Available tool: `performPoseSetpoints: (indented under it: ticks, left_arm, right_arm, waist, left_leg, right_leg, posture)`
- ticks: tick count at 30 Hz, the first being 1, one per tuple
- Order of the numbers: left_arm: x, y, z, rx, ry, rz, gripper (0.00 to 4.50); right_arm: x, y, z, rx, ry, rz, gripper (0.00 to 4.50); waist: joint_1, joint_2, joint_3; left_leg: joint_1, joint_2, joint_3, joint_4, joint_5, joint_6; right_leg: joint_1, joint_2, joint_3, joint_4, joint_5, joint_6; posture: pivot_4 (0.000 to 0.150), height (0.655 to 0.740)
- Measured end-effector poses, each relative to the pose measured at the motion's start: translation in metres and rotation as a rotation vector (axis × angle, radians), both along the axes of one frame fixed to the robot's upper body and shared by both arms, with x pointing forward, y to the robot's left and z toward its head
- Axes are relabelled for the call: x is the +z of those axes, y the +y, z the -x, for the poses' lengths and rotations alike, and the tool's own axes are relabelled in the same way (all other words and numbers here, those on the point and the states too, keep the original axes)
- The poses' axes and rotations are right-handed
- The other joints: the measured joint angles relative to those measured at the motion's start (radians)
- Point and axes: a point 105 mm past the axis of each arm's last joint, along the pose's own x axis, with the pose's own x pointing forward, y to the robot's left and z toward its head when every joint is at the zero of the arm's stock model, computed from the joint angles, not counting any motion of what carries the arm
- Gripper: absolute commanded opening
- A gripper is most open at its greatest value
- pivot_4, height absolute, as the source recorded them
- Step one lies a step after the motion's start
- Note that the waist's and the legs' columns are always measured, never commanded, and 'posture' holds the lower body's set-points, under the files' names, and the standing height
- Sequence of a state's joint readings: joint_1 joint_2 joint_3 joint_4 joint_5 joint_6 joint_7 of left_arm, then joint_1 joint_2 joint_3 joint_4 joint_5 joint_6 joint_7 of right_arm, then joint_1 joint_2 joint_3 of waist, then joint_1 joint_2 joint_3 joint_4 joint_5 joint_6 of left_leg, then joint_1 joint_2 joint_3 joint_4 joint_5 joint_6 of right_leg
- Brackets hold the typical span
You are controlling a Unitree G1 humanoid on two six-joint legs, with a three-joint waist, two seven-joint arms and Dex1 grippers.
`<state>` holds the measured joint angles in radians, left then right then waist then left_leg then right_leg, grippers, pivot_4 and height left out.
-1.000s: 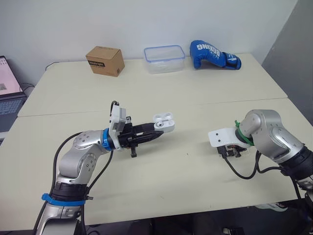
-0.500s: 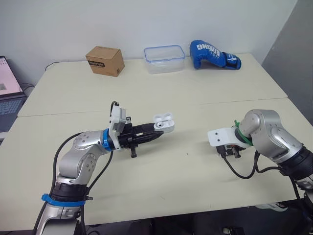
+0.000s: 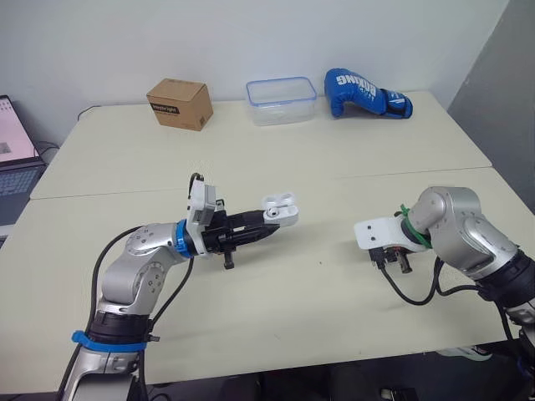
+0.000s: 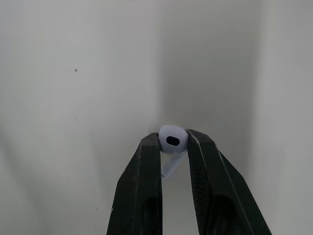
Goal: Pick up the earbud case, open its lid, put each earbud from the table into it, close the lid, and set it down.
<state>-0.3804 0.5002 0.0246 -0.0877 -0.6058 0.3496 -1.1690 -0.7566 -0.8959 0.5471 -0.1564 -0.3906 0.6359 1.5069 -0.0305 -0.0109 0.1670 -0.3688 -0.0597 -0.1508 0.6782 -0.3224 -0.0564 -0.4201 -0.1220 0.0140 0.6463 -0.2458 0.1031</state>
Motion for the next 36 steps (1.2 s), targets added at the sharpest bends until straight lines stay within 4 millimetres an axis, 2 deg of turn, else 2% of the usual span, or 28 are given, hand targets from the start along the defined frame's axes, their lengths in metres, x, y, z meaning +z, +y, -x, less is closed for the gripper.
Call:
performPoseSetpoints:
  ticks: [4,8,12,19,23,27,36]
  left_arm:
    - [-0.002,-0.001,-0.009,0.015,0.008,0.022,0.78]
    - [-0.005,0.000,-0.015,0.016,0.011,0.030,0.78]
    - [-0.008,0.000,-0.019,0.000,0.017,0.026,0.78]
    - [-0.003,-0.002,-0.023,-0.033,0.005,0.017,0.78]
    - [-0.003,-0.001,-0.023,-0.043,-0.003,0.006,0.78]
    - [-0.002,-0.001,-0.025,-0.043,-0.002,0.001,0.78]
    - [0.002,0.000,-0.031,-0.052,-0.010,-0.008,0.78]
  right_arm:
    - [0.024,0.020,-0.007,-0.103,-0.102,-0.285,0.39]
    - [0.024,0.039,-0.006,-0.257,-0.115,-0.554,0.39]
    - [0.038,0.057,-0.004,-0.390,-0.154,-0.826,0.39]
    - [0.067,0.075,0.003,-0.533,-0.200,-1.213,0.39]
    - [0.080,0.077,0.004,-0.586,-0.201,-1.354,0.39]
    - [0.097,0.083,0.011,-0.564,-0.231,-1.444,0.39]
    - [0.095,0.099,0.025,-0.391,-0.409,-1.377,0.39]
  waist:
    - [0.001,-0.001,0.000]
    - [0.002,-0.001,0.000]
    - [0.001,0.000,-0.001]
    - [-0.001,0.000,-0.001]
    - [-0.002,0.000,-0.001]
    - [-0.004,0.000,-0.001]
    - [-0.006,0.001,-0.001]
  left_leg:
    - [0.000,0.000,-0.001,0.000,0.000,0.000]
    - [0.000,0.000,-0.001,0.000,0.000,0.000]
    - [0.000,0.000,-0.002,0.000,0.000,0.000]
    - [0.000,-0.001,-0.003,0.000,0.000,0.000]
    - [0.000,-0.001,-0.003,0.000,0.000,0.000]
    - [0.001,0.000,-0.003,0.000,0.000,0.000]
    - [0.002,0.000,-0.002,0.000,0.000,0.000]
  right_leg:
    - [0.000,0.000,-0.001,0.000,0.000,0.000]
    - [0.000,0.000,0.000,0.001,0.000,0.000]
    - [0.000,0.000,0.000,0.001,0.000,0.000]
    - [-0.001,0.000,-0.001,0.002,0.000,0.000]
    - [-0.001,0.000,0.000,0.002,0.000,0.000]
    - [-0.001,0.000,0.000,0.003,0.000,0.000]
    - [0.000,0.001,0.000,0.003,0.000,0.000]
  posture:
    - [0.150,0.7307]
    - [0.150,0.7307]
    - [0.150,0.7307]
    - [0.150,0.7307]
    - [0.150,0.7307]
    - [0.150,0.7307]
    - [0.150,0.7307]
